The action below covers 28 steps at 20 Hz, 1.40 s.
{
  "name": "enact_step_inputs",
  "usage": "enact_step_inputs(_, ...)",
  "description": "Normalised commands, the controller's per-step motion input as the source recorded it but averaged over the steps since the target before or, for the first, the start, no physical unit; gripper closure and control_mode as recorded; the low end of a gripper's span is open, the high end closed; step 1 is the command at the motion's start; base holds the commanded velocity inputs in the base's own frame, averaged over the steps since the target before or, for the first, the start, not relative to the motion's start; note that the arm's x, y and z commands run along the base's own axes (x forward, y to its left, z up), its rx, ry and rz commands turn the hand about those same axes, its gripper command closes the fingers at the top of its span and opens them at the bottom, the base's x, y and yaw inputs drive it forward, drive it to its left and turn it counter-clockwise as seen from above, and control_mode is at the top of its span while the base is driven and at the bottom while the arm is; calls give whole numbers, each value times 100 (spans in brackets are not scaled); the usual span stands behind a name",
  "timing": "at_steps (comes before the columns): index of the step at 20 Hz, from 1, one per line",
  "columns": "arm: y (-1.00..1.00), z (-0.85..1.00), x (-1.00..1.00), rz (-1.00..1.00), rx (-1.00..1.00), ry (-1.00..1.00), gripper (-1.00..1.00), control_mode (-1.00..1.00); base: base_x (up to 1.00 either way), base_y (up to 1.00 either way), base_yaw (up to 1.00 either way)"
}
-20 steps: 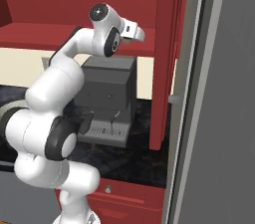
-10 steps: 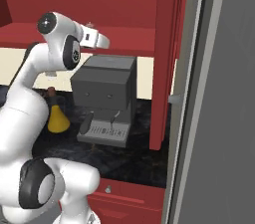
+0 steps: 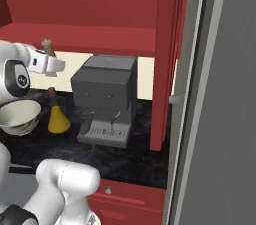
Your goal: Retrieve the bottle and the shaker from the cabinet and place them next to the mixing bowl on the counter. Then add garlic from the fridge to the mixing bowl.
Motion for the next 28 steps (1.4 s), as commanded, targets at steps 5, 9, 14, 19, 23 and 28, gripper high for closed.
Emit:
enact_step_inputs(5,67,-72,-100,-6,8,-2,100,-100,0,0,0)
enact_step_inputs(9,46,-100,-100,-23,12,0,100,-100,0,0,0)
enact_step_inputs(14,50,-100,-95,-27,8,0,100,-100,0,0,0)
enact_step_inputs(19,23,-100,-93,-19,4,-2,100,-100,0,0,0)
enact_step_inputs(23,0,-100,-11,9,-2,0,100,-100,0,0,0)
enact_step_inputs(28,-3,-93,0,21,0,0,100,-100,0,0,0)
